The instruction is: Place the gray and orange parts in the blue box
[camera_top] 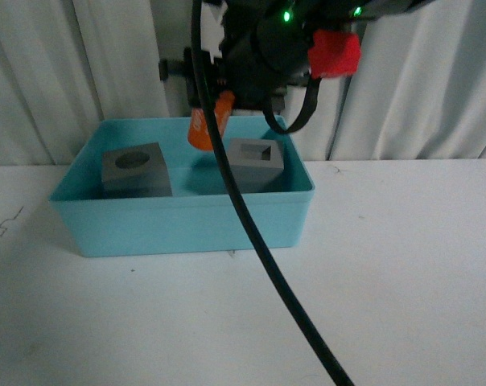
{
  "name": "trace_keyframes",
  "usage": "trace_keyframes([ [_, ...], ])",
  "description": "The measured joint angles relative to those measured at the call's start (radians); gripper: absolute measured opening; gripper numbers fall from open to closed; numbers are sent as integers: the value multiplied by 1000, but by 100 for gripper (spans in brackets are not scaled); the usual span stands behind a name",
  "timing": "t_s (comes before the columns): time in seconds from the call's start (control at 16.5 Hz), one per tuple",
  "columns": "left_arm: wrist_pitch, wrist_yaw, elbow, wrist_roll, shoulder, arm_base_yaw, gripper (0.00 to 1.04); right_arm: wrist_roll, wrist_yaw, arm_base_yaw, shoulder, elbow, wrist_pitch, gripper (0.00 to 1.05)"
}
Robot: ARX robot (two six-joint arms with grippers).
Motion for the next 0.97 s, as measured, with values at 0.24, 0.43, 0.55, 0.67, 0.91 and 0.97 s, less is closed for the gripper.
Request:
trace_keyframes([
  [0.24,0,0,0,0,0,0,98,73,42,23,94,21,-10,48],
  [0.43,0,0,0,0,0,0,98,87,65,47,112,74,-16,48],
  [0.55,0,0,0,0,0,0,98,96,87,54,153,108,-40,48],
  [0.67,0,0,0,0,0,0,98,108,106,54,196,124,-58,48],
  [0.91,0,0,0,0,0,0,98,115,130,66,238,180,-77,48],
  [0.97,0,0,0,0,0,0,98,116,132,67,240,183,-74,49],
])
